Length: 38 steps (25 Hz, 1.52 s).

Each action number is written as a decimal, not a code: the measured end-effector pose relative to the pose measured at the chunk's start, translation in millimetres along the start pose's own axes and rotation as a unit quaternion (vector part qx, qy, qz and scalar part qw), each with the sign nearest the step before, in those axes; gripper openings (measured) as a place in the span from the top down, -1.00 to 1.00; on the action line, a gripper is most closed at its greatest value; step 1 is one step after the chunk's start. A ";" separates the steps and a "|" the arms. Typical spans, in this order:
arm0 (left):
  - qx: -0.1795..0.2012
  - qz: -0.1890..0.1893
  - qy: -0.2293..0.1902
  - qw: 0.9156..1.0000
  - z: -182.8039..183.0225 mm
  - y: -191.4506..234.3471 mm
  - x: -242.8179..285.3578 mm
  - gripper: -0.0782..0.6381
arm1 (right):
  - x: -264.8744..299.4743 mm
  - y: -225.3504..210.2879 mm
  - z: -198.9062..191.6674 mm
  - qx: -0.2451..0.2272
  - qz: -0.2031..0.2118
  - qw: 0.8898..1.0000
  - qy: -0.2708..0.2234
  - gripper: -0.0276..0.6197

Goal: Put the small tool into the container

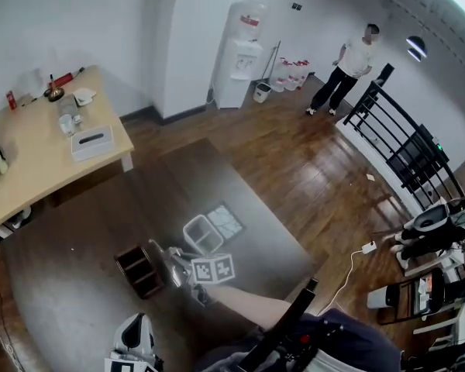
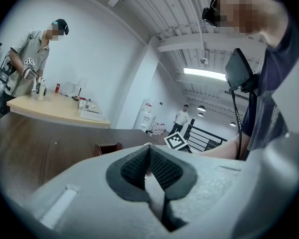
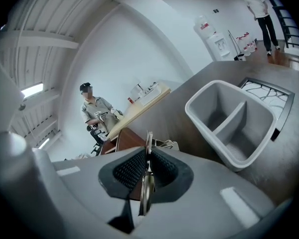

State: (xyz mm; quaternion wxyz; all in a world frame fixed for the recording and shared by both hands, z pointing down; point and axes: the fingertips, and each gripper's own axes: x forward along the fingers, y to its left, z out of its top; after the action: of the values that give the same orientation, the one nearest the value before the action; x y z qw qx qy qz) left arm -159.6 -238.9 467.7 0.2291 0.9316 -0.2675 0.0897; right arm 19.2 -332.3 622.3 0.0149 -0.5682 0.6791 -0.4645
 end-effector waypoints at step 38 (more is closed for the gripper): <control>0.058 0.069 -0.011 0.996 20.2 -13.5 14.1 0.78 | -32.4 124.0 61.4 -0.190 0.198 0.960 -0.060 0.84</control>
State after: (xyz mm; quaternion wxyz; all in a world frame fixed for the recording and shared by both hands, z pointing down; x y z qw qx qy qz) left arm -139.6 -244.8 448.9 0.1648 0.9236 -0.3283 0.1101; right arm -29.6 -354.1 490.6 0.0389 -0.4420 0.8513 -0.2800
